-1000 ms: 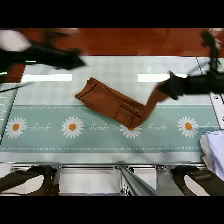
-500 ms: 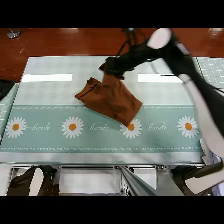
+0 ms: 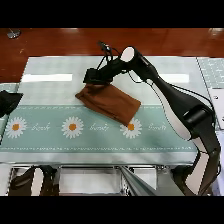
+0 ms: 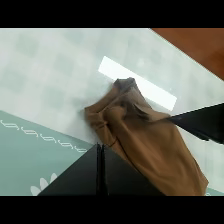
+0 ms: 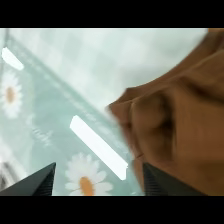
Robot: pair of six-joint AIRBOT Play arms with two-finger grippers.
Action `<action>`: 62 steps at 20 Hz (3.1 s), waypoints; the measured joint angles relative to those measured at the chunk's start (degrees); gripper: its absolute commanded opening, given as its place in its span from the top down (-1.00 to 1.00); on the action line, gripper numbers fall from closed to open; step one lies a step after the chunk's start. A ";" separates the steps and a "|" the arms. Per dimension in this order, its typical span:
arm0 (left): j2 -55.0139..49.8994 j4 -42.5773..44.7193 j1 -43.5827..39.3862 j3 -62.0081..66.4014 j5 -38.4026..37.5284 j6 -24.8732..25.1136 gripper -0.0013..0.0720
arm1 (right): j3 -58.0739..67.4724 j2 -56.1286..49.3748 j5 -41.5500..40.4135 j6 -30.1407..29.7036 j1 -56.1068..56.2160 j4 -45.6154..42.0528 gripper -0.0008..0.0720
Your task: Fold the shirts.
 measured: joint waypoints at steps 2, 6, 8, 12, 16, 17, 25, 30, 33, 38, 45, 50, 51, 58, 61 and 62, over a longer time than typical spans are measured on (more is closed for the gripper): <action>-0.61 -0.24 -0.31 -0.35 0.24 0.24 0.91 | 0.24 2.64 3.17 -0.68 -3.96 1.86 -0.72; -1.60 -0.44 -2.91 -0.63 0.42 0.90 0.91 | -0.72 15.02 15.96 -1.22 -15.43 -6.91 -0.72; -1.77 -0.48 -4.61 -1.07 0.90 1.75 0.91 | -6.25 23.76 20.65 -0.22 -19.67 -18.82 -0.72; -1.95 -0.48 -7.85 -4.04 2.71 2.56 0.91 | -37.83 47.17 8.63 7.87 -24.98 -32.33 -0.72; -1.95 -0.50 -11.13 -9.18 3.89 2.80 0.91 | -74.29 62.84 -15.47 17.16 -23.39 -21.64 -0.67; -1.99 -0.48 -11.80 -10.21 4.37 2.82 0.91 | -80.28 63.95 -20.68 16.98 -21.88 -16.63 -0.67; -1.99 -3.54 -14.32 -13.46 9.53 2.78 0.91 | -85.13 51.49 -31.89 6.43 -14.62 1.33 -0.67; -1.99 -4.33 -14.49 -13.68 10.38 2.95 0.91 | -78.44 41.20 -27.76 2.60 -13.14 4.35 -0.20; -1.99 -4.44 -14.49 -13.68 10.49 2.95 0.91 | -75.14 36.94 -26.34 1.01 -12.44 5.73 -0.05; -1.99 -4.55 -14.51 -13.68 10.60 2.95 0.91 | -64.72 29.33 -21.66 -2.38 -11.98 6.64 0.90; -1.99 -4.57 -14.51 -13.68 10.34 2.95 0.91 | -34.47 29.24 -5.27 -1.33 -12.81 -9.01 0.90; -1.99 -4.57 -14.49 -13.68 9.99 2.95 0.91 | -9.86 30.80 12.57 3.54 -13.16 -28.59 0.90; -1.99 -4.57 -14.49 -13.68 9.70 2.95 0.91 | -6.67 31.67 15.26 4.35 -13.31 -32.63 0.90; -1.99 -4.57 -14.51 -13.70 9.57 3.04 0.91 | 0.52 41.22 29.70 11.21 -25.99 -42.80 0.89; -1.99 -4.57 -14.49 -13.70 9.60 3.41 0.91 | 0.42 45.53 35.69 13.92 -36.74 -44.39 0.89; -1.99 -4.57 -14.49 -13.70 9.66 3.43 0.91 | -0.52 47.34 36.92 14.36 -40.65 -44.50 0.89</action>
